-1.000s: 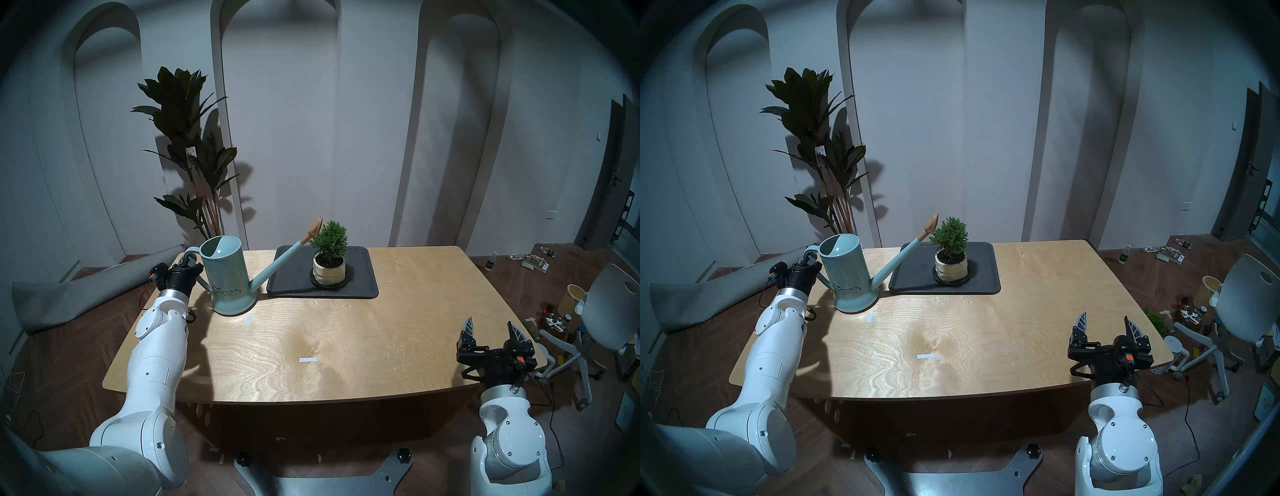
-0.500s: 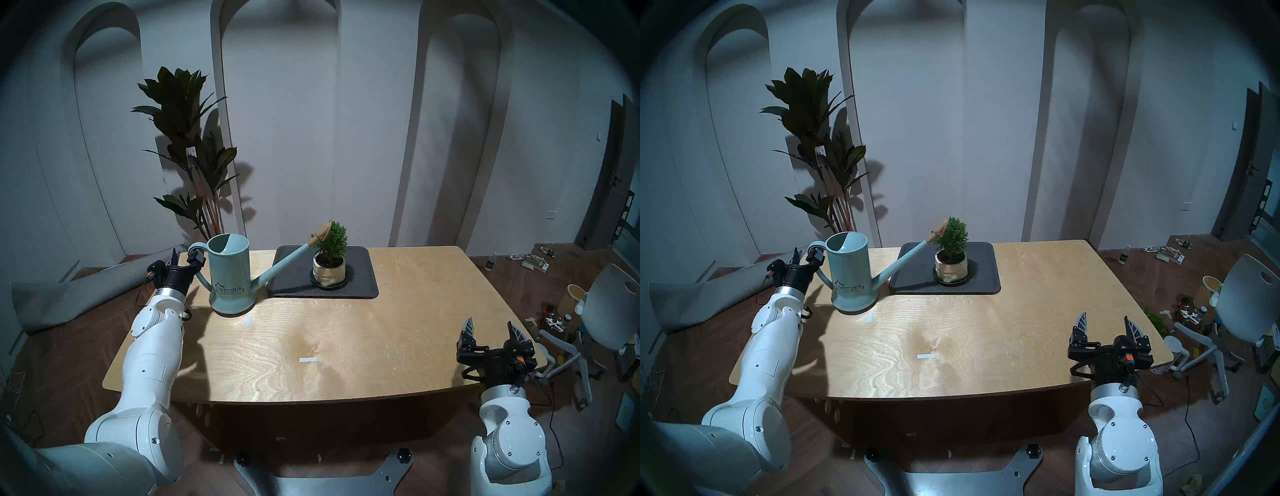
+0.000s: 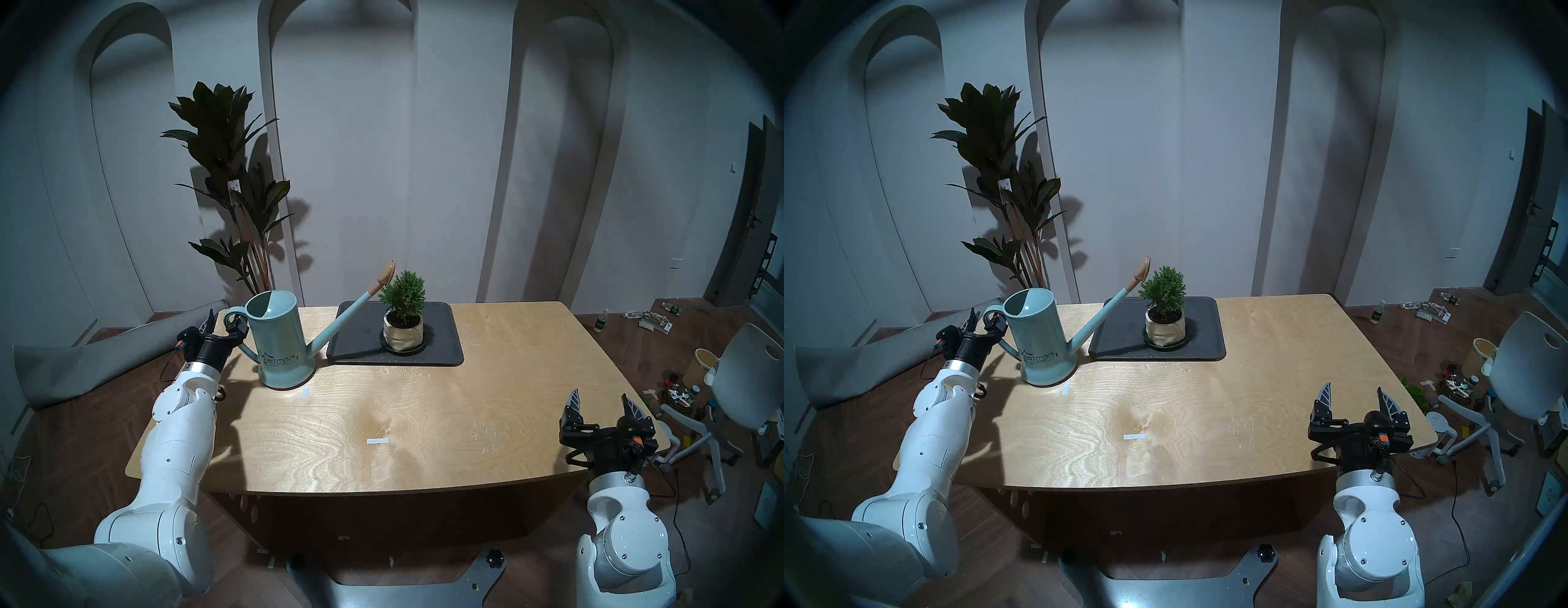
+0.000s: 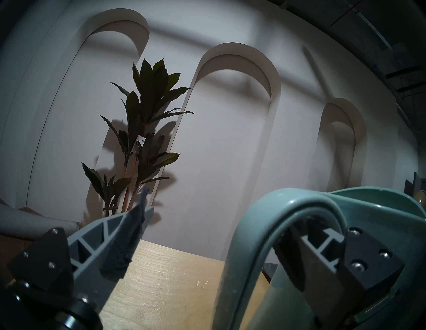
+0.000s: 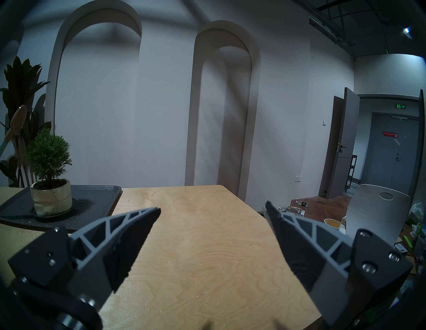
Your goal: Pick up the watering can and pour water into the potted plant, then put the can down
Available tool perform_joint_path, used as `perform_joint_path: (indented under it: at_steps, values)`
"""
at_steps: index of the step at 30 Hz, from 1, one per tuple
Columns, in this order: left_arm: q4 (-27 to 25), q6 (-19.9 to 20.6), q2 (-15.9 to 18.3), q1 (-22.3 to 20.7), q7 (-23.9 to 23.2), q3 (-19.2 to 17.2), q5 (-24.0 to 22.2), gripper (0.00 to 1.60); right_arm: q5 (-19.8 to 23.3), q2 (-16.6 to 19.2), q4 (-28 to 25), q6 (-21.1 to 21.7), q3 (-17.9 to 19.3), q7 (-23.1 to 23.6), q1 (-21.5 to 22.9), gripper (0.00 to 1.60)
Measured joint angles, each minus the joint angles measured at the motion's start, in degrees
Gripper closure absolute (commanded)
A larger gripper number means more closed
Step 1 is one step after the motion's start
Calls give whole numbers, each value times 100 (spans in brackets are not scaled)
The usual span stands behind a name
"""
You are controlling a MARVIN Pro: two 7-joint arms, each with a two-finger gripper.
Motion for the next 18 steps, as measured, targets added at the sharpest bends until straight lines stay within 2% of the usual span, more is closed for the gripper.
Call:
perform_joint_path:
  at_steps: [11,18]
  values:
    - [-519,-311,263,552,-758,144,212,0,-3,-5,-1,0,3,6,0,0]
    - [-1109,-506,539,1056,-1568,12,54,0,-5,-8,7,0,5,8,4,0]
